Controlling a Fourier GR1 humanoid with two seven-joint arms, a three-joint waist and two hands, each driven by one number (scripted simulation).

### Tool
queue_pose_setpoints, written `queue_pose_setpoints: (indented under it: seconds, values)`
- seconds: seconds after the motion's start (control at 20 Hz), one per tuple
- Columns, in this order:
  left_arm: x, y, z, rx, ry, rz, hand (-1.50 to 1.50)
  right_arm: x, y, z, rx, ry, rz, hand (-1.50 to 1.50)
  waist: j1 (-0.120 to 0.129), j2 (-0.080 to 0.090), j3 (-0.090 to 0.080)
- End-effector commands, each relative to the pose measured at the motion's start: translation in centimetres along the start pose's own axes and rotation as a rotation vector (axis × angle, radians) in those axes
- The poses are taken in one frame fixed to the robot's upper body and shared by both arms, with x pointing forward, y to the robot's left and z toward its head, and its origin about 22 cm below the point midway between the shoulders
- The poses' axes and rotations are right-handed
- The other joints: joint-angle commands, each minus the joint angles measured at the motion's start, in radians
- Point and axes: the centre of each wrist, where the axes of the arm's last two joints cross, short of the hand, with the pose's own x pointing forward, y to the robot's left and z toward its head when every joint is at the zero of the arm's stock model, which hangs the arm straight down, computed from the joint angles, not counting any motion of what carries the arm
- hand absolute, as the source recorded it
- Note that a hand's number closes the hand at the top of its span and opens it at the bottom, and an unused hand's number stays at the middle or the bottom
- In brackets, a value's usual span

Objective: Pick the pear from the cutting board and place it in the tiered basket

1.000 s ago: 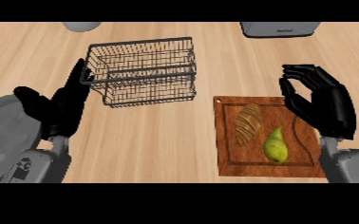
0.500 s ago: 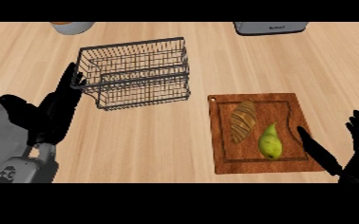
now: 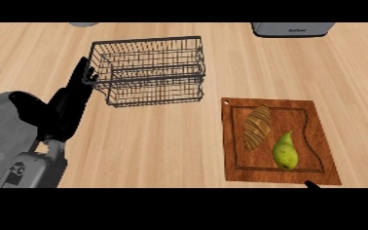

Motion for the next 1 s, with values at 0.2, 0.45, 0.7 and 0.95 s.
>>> queue_pose_setpoints:
  seconds: [0.2,0.45,0.7,0.95]
  values:
    - [-0.4,-2.8,-0.6,-0.125,0.062,-0.003,0.00,0.1,-2.9,-0.6,0.038,0.193,0.242,-1.50,0.035,0.026,-0.012]
    - [-1.0,-3.0,-0.5,-0.160,0.060,-0.002,0.00,4.0,-1.5,-0.8,0.101,0.306,0.273,-1.50,0.079,0.017,-0.007]
    - [-0.9,-4.7,-1.3,-0.184,0.080,0.010,0.00,7.6,-0.2,-2.4,0.096,0.399,0.387,-1.50,0.082,0.016,-0.003]
    - [-1.9,-3.8,-0.8,-0.178,0.095,0.003,0.00,10.6,1.4,-2.1,0.121,0.485,0.486,-1.50,0.087,0.007,-0.003]
